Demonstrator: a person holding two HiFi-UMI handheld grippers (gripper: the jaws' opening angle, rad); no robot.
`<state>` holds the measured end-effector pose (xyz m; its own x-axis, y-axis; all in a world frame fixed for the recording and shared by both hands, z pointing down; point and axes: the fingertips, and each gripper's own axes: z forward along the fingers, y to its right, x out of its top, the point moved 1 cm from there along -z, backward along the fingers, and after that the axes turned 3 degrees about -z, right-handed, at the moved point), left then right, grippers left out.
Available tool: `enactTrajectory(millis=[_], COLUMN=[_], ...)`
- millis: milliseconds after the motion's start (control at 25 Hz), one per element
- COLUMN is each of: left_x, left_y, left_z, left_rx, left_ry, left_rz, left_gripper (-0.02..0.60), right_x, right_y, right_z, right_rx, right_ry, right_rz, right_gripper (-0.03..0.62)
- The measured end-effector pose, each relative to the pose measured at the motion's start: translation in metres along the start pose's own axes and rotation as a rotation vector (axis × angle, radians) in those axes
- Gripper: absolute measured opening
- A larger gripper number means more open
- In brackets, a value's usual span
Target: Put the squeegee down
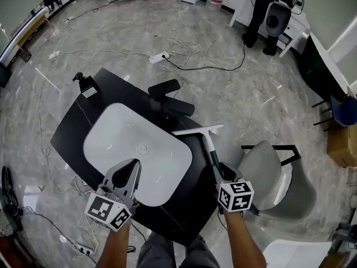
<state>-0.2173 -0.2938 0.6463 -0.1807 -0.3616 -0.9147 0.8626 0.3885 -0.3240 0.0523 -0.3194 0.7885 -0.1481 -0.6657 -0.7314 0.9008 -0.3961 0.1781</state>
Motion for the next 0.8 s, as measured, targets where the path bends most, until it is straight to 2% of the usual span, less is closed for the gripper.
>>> enactTrajectory(millis=[360,800], left_x=[-0.003,0.013], left_y=[-0.002,0.004], left_z=[0.001,-0.007], left_rx=[0.001,0.004], left_ry=[-0.008,0.008], left_rz=[-0.004,0.009], left_gripper=[0.005,0.005], right_x=[-0.015,-0.023], right_y=[0.002,0.0], right_z=[0.015,0.019], right_rx=[0.004,0.009], right_ry=[-0.064,-0.125], right_rz=[-0.002,-0.028], right_gripper=[0.094,0.098])
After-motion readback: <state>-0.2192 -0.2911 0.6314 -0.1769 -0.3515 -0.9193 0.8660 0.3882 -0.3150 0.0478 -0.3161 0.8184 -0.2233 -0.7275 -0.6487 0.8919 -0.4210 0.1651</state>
